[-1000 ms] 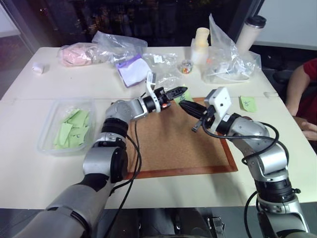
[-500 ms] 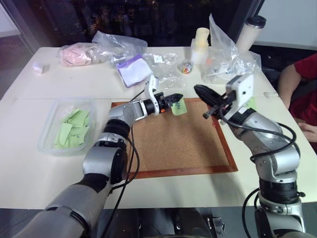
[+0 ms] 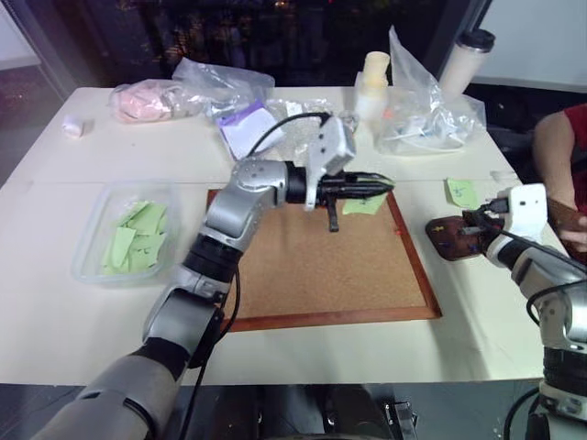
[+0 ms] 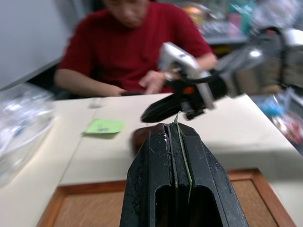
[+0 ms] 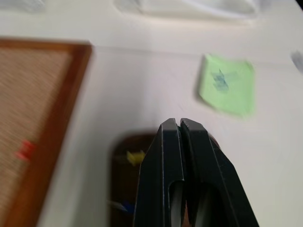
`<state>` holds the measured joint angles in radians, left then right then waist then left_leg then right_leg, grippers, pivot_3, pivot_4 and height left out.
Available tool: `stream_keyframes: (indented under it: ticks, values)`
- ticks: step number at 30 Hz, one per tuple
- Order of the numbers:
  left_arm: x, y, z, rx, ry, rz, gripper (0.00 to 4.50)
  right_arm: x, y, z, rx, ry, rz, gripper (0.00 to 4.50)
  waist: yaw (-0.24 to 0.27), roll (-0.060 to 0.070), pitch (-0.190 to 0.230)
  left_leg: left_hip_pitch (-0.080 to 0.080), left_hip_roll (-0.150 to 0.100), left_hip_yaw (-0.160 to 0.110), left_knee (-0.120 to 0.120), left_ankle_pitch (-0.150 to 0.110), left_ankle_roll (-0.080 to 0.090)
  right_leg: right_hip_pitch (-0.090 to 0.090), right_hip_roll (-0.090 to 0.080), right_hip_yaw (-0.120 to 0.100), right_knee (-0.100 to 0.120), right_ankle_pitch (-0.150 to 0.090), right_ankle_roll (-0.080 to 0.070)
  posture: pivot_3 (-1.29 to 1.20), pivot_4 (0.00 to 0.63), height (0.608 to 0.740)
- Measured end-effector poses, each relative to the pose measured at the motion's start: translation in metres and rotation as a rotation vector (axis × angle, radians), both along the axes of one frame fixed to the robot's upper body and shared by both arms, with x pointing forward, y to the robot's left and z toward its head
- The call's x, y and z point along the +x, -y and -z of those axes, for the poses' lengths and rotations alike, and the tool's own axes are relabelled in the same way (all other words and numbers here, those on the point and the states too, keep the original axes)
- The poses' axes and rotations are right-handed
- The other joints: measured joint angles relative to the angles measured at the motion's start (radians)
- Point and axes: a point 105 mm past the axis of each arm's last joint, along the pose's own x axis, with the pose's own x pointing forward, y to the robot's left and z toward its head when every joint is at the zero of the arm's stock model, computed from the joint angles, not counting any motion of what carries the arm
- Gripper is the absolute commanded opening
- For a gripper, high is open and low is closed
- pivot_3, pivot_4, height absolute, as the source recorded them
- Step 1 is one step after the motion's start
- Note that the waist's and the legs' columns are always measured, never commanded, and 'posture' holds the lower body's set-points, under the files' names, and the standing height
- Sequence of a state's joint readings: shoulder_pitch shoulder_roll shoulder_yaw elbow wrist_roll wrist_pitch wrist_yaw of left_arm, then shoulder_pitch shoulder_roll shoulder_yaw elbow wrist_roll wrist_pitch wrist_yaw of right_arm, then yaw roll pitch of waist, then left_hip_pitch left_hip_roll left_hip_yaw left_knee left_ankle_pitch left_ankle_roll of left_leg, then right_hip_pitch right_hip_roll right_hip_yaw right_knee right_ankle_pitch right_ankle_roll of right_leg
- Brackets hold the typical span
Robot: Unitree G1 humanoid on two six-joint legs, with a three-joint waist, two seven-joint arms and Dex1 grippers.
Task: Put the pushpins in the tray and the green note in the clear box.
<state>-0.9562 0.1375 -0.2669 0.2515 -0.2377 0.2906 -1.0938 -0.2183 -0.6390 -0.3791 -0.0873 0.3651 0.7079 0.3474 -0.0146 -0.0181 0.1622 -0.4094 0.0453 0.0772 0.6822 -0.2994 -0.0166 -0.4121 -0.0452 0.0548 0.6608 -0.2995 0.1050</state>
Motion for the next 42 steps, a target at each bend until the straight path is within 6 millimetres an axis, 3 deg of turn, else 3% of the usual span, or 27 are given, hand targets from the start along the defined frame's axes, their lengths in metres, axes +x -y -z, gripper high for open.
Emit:
stream_keyframes:
  ticks: [5,6,9,14,24,32,35,39,40,42]
  values:
    - [0.003,-0.003,0.011,0.061,0.044,-0.02,0.02,0.001,0.006,0.018,0.019,-0.038,-0.01,0.0,-0.002,0.001,0.0,0.001,0.0,0.0,0.0,0.0,0.0,0.0,0.0,0.0,0.0,0.0,0.0,0.0,0.15,0.734]
    - [0.007,-0.006,0.015,0.072,0.037,-0.039,0.0,0.001,0.006,0.02,0.018,-0.039,-0.013,0.59,0.0,0.001,0.0,0.0,0.0,0.0,0.0,0.0,0.0,0.0,0.0,0.0,0.0,0.0,0.0,0.0,0.15,0.734]
    - [0.015,-0.013,0.02,0.089,0.029,-0.077,0.0,0.001,0.009,0.024,0.016,-0.048,-0.006,1.8,0.002,0.001,0.0,0.0,0.0,0.0,0.0,0.0,0.0,0.0,0.0,0.0,0.0,0.0,0.0,0.0,0.15,0.734]
    - [0.017,-0.017,0.025,0.095,0.02,-0.094,0.0,0.002,0.009,0.024,0.018,-0.035,-0.007,4.45,0.004,0.001,0.0,0.0,0.0,0.0,0.001,0.0,0.0,0.0,-0.001,0.0,0.0,0.0,0.0,0.0,0.15,0.734]
    - [0.026,-0.028,0.031,0.09,0.002,-0.168,0.0,0.001,0.008,0.005,0.047,0.053,0.032,4.45,0.003,0.001,0.0,0.0,0.0,0.0,0.001,0.0,0.0,0.0,0.0,0.0,0.001,0.0,0.0,0.0,0.15,0.734]
    - [0.04,-0.054,0.028,0.063,-0.023,-0.31,0.0,0.002,0.009,-0.014,0.177,0.132,0.068,4.45,0.002,0.001,0.0,0.0,0.001,0.0,0.001,0.0,0.0,0.0,0.0,0.0,0.001,0.0,0.0,0.0,0.15,0.734]
    - [0.049,-0.069,0.013,0.007,-0.012,-0.433,0.0,0.002,-0.018,-0.033,0.188,0.176,-0.079,4.45,-0.001,0.002,0.0,0.0,0.001,-0.001,0.001,0.0,0.0,0.0,0.0,0.0,0.002,0.0,0.0,0.0,0.15,0.734]
    - [0.077,-0.115,-0.016,-0.076,-0.024,-0.824,0.0,-0.009,-0.107,-0.07,0.171,0.213,-0.522,4.45,-0.007,0.002,0.0,0.001,0.002,-0.004,0.001,0.0,0.0,-0.001,0.001,0.0,0.004,0.0,0.0,0.0,0.15,0.734]
    - [0.083,-0.141,-0.023,-0.09,-0.041,-0.999,0.0,-0.019,-0.135,-0.077,0.167,0.194,-0.681,4.45,-0.007,0.002,0.0,0.0,0.002,-0.004,0.001,0.0,0.001,-0.001,0.001,0.0,0.004,0.0,0.0,0.0,0.15,0.734]
    - [0.08,-0.197,-0.031,-0.094,-0.047,-1.33,0.0,-0.042,-0.179,-0.071,0.117,0.093,-0.952,4.45,-0.01,0.001,0.001,0.0,0.002,-0.005,0.0,-0.001,0.001,-0.001,0.001,0.0,0.003,0.0,0.0,0.0,0.15,0.734]
